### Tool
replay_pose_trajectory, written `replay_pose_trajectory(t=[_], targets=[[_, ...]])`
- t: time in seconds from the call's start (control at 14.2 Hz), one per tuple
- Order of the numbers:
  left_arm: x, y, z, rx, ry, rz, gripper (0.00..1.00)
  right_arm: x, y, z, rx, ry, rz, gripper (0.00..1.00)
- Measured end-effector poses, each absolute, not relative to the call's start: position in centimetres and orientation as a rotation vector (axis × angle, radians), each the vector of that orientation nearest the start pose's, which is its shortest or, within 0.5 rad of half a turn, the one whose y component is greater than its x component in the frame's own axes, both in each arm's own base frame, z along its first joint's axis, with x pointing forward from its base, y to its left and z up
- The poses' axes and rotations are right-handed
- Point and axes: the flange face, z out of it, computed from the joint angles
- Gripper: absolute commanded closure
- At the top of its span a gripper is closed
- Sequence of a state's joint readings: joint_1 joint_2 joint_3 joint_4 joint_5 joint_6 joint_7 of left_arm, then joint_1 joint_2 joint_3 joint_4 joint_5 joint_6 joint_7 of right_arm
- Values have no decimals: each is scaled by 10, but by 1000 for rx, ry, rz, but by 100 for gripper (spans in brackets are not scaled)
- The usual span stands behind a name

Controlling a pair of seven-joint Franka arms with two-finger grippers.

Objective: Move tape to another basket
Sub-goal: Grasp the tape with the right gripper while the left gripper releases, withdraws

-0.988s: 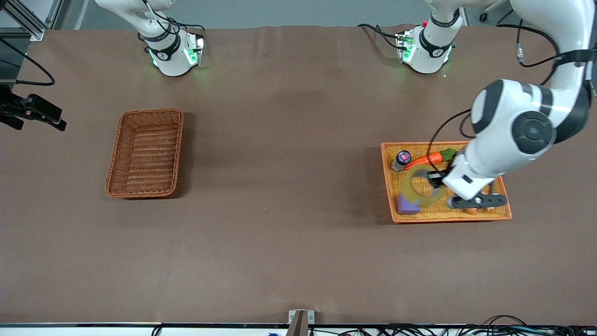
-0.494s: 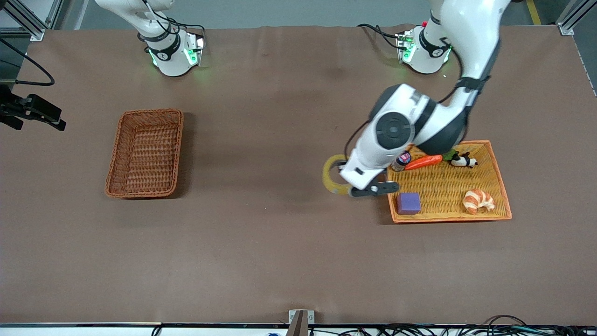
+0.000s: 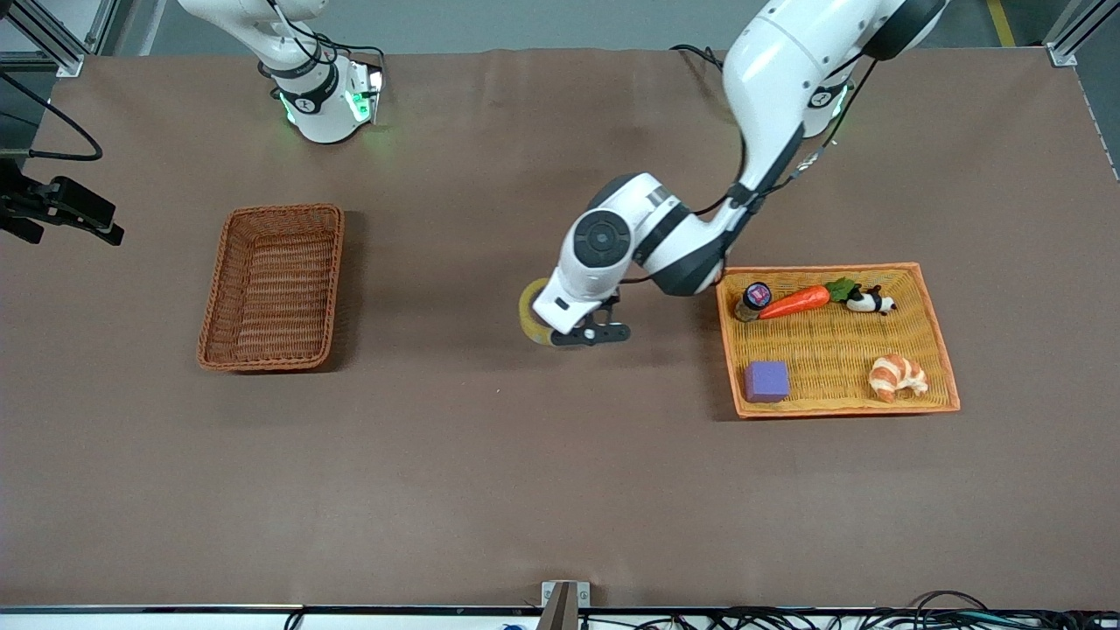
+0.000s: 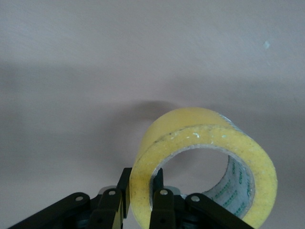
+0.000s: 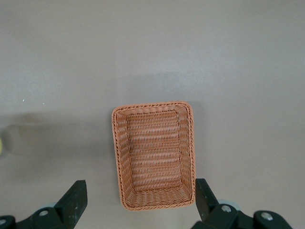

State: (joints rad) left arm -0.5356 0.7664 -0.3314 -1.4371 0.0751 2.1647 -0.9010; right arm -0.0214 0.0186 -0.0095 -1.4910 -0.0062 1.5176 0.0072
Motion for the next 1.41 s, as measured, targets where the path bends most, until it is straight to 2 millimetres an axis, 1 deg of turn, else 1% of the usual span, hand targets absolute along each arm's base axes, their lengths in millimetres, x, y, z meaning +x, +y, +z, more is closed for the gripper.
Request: replay_pose_trajectory(t=[0.07, 0.14, 0.21, 0.28, 0.35, 0.42, 0.49, 0.56, 0.64, 0.71, 0.78, 0.85, 0.92, 0.99, 1.06, 1.13, 1.2, 1.34, 1.41], targets=[[497, -533, 246, -3252, -131, 202, 95, 555, -18, 647, -3147, 60, -12, 0], [491, -544, 238, -3268, -143, 192, 91, 555, -18, 647, -3147, 60, -12, 0], [486, -554, 231, -3285, -151, 181, 82, 555, -18, 647, -3147, 60, -13, 0], [483, -560, 222, -3295, -158, 171, 68, 555, -18, 647, -3147, 60, -13, 0], [479, -563, 211, -3300, -159, 166, 46, 555, -18, 647, -3147, 60, -13, 0], [478, -564, 200, -3299, -160, 160, 4, 555, -18, 647, -3147, 60, -13, 0], [479, -563, 192, -3296, -167, 156, 0, 555, -18, 647, -3147, 60, -13, 0], [482, -560, 187, -3292, -186, 155, 0, 555, -18, 647, -3147, 60, -13, 0], [485, -559, 187, -3290, -220, 151, 0, 555, -18, 647, -3147, 60, -13, 0], [489, -559, 192, -3293, -253, 141, 0, 555, -18, 647, -3147, 59, -13, 0], [495, -558, 200, -3300, -274, 116, 0, 555, -16, 647, -3145, 55, -12, 0], [505, -554, 213, -3290, -275, 74, 0, 556, -11, 646, -3133, 43, -11, 0], [517, -544, 231, -3254, -263, 19, 0, 557, 0, 645, -3110, 23, -6, 0], [530, -529, 254, -3201, -250, -35, 0, 559, 15, 641, -3091, -10, 1, 0], [544, -510, 285, -3143, -253, -81, 0, 564, 35, 633, -3079, -57, 4, 0], [558, -486, 320, -3092, -279, -119, 0, 570, 60, 623, -3076, -109, 9, 0], [572, -459, 357, -3052, -313, -157, 0, 576, 89, 608, -3073, -145, 25, 0], [597, -395, 430, -3006, -336, -203, 0, 586, 156, 570, -3064, -127, 45, 0], [607, -361, 460, -2992, -319, -207, 0, 588, 190, 550, -3055, -105, 43, 0]])
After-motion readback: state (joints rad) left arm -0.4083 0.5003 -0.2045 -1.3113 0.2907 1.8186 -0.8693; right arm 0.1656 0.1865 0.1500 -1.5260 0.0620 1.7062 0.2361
